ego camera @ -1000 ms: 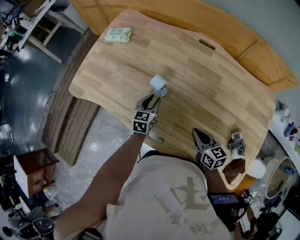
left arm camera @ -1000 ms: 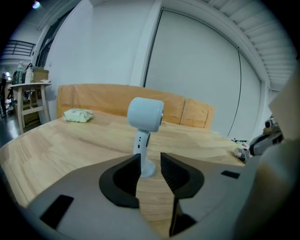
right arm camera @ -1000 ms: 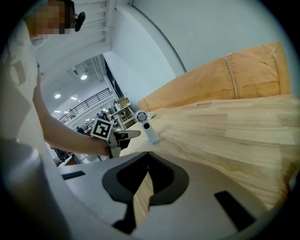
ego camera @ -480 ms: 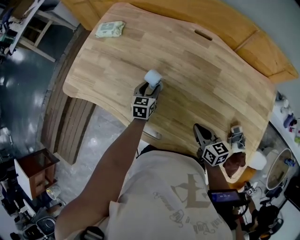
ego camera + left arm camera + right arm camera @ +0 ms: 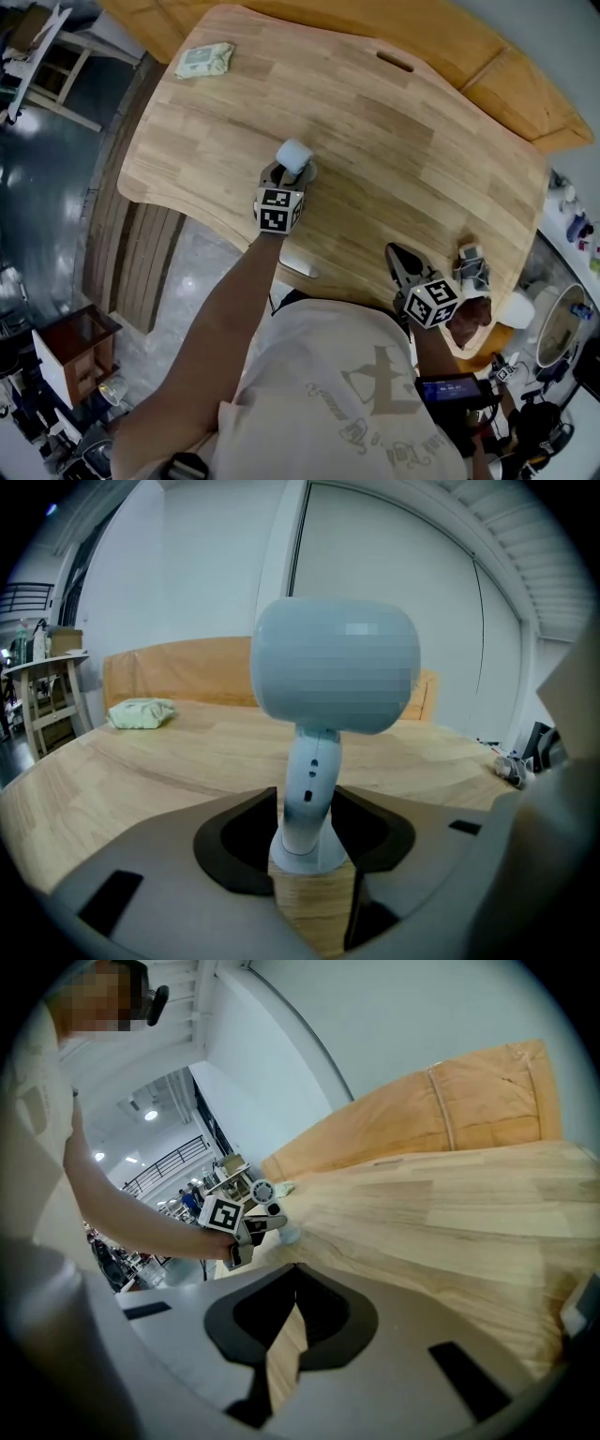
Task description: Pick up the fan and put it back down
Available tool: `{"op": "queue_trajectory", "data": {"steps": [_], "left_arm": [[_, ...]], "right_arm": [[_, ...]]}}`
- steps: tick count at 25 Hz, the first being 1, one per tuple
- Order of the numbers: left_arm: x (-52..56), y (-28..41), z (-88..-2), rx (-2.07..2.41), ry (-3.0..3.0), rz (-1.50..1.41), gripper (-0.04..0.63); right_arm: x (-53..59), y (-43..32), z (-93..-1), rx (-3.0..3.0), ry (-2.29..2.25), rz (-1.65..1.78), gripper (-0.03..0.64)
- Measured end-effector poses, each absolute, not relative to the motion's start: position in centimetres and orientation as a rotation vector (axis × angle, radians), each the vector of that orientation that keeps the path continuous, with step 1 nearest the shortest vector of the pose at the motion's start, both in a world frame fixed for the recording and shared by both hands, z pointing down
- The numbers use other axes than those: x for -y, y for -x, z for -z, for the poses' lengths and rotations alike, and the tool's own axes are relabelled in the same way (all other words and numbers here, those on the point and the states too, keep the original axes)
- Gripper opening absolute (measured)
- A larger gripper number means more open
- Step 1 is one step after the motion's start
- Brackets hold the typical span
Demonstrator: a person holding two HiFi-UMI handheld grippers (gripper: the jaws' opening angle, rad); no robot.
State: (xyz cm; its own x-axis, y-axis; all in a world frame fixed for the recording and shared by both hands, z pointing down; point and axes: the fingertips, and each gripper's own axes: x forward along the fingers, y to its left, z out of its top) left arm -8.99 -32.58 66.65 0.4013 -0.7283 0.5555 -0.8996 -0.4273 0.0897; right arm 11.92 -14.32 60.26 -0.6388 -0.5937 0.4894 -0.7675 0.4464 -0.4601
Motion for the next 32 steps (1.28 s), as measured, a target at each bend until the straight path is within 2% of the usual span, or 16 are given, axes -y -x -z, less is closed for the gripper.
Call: {"op": "queue_trajectory", "data": {"steps": [2, 6, 22, 32], "left_arm": [[32.5, 8.8, -66.7, 1.4, -2.298, -0.631, 0.162], [32.5, 8.8, -66.6, 1.404, -2.302, -0.64, 0.155], [29.5, 8.5, -65.4, 1.377, -2.329, -0.618, 0.152], [26.8, 10.7, -62.6, 1.396, -2.34, -0.58, 0.153]], "right_arm": [[14.4, -12.0, -60.3, 2.44, -1.183, -0.982, 0.014], [14.5, -12.0, -60.2, 2.443, -1.187, -0.982, 0.014], [14.1, -11.6, -59.9, 2.455, -1.184, -0.98, 0.014], [14.7, -9.9, -58.8, 2.508, -1.138, -0.924, 0.014]]}}
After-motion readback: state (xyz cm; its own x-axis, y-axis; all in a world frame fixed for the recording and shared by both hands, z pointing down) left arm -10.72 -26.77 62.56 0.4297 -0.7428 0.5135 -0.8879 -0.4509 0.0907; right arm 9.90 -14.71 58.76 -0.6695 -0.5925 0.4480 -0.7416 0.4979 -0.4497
